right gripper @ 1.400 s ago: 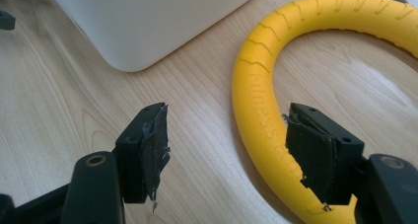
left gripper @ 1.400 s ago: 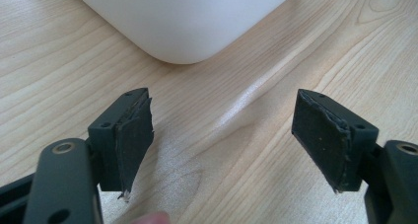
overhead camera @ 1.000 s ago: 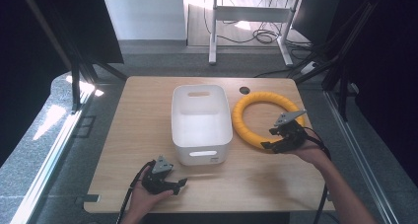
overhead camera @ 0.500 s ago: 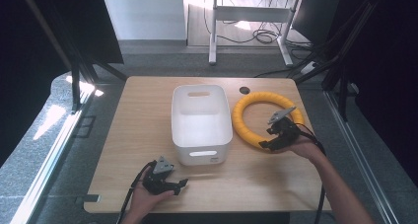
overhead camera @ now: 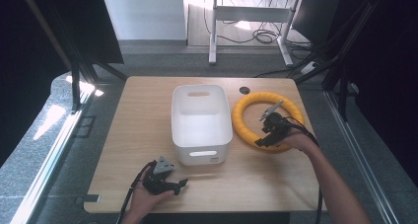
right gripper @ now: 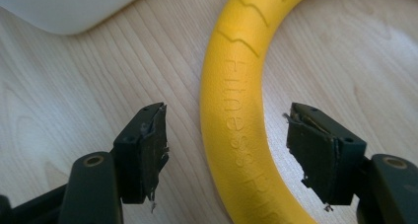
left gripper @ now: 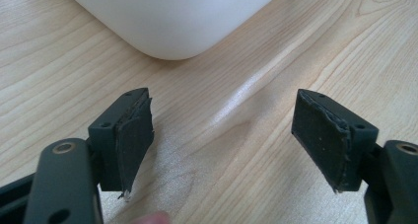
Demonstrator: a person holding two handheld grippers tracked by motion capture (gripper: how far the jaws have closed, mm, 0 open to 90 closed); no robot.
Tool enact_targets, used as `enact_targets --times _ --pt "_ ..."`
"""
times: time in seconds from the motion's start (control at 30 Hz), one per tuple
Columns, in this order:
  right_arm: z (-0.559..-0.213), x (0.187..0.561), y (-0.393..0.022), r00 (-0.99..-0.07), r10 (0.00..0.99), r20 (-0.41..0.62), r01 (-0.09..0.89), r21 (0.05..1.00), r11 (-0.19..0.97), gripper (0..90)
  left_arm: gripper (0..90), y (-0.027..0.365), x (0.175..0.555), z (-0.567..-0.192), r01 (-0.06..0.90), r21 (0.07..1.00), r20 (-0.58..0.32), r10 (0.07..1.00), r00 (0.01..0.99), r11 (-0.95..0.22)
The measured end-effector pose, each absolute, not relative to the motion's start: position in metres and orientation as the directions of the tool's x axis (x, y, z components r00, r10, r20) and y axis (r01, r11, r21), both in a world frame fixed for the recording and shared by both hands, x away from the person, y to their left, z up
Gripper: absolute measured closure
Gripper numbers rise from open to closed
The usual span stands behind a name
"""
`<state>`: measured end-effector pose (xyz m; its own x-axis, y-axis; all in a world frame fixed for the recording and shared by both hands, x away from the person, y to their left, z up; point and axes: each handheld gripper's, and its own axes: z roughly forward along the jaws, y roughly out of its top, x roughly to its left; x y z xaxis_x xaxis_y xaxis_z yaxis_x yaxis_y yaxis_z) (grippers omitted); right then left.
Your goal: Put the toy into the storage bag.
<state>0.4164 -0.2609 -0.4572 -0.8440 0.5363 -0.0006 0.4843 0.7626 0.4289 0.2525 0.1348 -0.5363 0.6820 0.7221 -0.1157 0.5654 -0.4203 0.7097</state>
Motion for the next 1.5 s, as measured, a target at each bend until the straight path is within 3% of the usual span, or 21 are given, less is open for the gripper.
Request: enact_targets --times 0.73,1.3,1.5 --pt "-0.494 0.426 -0.257 -0.858 0.514 0.011 0.49 0.319 0.811 32.0 23.9 0.134 0.253 -0.537 0.566 0.705 -0.113 0.72 0.684 -0.428" --pt "-0.504 0.434 -0.257 -0.871 0.491 -0.003 0.471 0.276 0.838 45.7 23.9 0.132 0.253 -0.539 0.567 0.699 -0.11 0.718 0.687 -0.435" --pt "-0.504 0.435 -0.257 -0.872 0.489 0.01 0.474 0.269 0.839 46.8 23.8 0.13 0.252 -0.539 0.566 0.696 -0.111 0.714 0.692 -0.441"
